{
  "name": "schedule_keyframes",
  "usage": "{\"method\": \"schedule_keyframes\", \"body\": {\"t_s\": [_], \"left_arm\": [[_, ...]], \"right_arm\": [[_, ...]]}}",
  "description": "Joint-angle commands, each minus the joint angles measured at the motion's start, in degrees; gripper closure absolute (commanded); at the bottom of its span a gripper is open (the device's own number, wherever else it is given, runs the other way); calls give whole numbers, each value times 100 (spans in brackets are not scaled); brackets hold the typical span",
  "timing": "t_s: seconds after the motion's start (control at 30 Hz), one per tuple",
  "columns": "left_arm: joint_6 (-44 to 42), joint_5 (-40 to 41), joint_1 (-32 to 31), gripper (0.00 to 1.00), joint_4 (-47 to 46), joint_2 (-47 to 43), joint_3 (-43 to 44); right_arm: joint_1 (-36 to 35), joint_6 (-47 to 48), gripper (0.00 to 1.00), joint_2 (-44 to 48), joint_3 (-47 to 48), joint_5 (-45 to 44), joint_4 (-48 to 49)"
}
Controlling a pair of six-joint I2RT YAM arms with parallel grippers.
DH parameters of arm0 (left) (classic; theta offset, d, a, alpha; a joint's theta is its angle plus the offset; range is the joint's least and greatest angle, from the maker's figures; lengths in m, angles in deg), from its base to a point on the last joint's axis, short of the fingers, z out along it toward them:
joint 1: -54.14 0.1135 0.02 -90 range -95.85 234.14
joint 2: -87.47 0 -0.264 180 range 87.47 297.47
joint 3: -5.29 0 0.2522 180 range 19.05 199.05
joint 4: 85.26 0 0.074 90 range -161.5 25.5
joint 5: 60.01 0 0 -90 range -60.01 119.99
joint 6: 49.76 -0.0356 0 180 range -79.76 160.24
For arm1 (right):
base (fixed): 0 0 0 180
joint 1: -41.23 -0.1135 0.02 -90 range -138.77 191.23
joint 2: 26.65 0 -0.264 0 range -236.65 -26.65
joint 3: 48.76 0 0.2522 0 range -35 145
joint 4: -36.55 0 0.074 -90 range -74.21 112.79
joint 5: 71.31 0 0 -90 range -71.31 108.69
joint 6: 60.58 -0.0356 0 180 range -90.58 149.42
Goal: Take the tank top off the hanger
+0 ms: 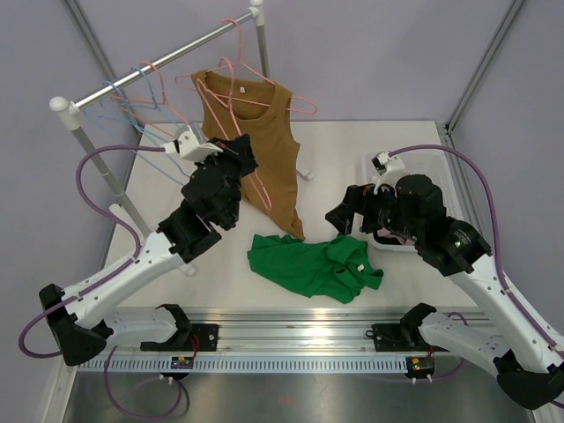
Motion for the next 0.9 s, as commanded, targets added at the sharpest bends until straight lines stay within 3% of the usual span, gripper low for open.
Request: {"method": "schedule_keyframes", "body": {"t_s": [0.0, 0.43, 0.6, 0.7, 0.87], "left_arm": [[1216, 88, 516, 100, 45, -9, 381], [1935, -238, 2046, 100, 183, 317, 987], [2244, -1151, 2696, 100, 604, 711, 1400], [2296, -1205, 2750, 100, 886, 800, 1472], [2841, -968, 2759, 100, 877, 484, 804]], "right_arm": [[24, 82, 0, 0, 44, -58, 252], [24, 47, 1, -167, 44, 118, 366], [24, 47, 1, -211, 45, 171, 392], [24, 74, 1, -211, 44, 180, 401], [24, 109, 0, -255, 44, 171, 454]]}}
